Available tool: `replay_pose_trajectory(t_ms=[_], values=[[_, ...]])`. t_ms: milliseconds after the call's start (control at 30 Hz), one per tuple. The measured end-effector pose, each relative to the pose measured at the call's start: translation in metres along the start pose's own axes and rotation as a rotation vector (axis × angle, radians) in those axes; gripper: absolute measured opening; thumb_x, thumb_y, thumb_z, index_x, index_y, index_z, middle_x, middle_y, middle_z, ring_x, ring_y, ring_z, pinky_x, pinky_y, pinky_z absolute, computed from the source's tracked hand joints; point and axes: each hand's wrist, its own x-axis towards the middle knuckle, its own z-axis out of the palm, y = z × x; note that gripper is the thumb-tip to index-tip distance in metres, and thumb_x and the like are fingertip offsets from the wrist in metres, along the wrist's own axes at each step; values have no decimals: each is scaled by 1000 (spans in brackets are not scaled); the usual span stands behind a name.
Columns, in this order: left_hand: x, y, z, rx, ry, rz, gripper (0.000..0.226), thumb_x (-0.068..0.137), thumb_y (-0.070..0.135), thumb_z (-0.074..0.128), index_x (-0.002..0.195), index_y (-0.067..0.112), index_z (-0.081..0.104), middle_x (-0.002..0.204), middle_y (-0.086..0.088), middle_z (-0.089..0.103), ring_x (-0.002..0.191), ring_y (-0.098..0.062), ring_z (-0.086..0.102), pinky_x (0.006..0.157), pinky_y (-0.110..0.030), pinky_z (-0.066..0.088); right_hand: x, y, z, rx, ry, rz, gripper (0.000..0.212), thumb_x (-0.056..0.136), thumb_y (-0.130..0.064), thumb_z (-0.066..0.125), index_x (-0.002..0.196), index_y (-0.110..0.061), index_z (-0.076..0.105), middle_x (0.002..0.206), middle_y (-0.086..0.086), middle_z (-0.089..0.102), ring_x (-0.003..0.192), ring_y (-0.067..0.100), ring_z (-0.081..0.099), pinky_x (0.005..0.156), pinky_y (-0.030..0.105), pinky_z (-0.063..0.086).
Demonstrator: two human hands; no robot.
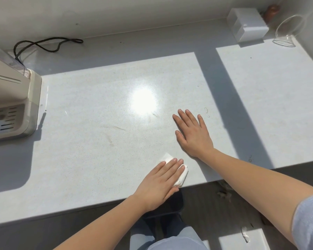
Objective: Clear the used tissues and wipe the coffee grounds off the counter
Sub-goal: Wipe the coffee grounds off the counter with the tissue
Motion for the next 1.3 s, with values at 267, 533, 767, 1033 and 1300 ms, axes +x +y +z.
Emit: replay_pose_trajectory(t_ms=[267,533,767,1033,1300], values=[[-55,-1,9,4,48,-13,97,60,-11,66,146,18,33,153,1,32,142,-17,27,112,-41,29,-1,1,-1,8,-10,0,56,98,-41,25,152,-29,15,161,-6,9,149,14,1,120,44,-2],[-119,0,-5,-453,188,-292,95,61,-23,43,134,36,50,146,19,41,138,-2,32,109,-22,36,-1,1,0,11,-3,0,56,98,-38,28,152,-28,17,161,-4,10,149,15,0,120,45,-1],[-98,-24,-42,-1596,670,-1123,62,81,-6,38,117,37,65,118,10,67,104,-12,65,79,-28,50,-1,-1,-1,-1,3,3,55,98,-37,30,151,-28,19,161,-4,12,149,15,2,120,46,2],[-53,-33,-47,-2061,976,-1105,43,88,1,37,110,22,68,93,2,76,72,-12,71,50,-20,51,0,-2,-1,-9,-7,6,55,98,-37,29,151,-28,18,161,-4,11,149,15,1,120,45,1],[-40,-13,-30,-1287,929,-1050,52,97,7,38,114,54,53,123,30,54,116,10,48,91,-9,39,0,-1,-2,-1,-3,8,55,98,-37,31,151,-28,19,161,-4,13,149,15,2,120,45,2]])
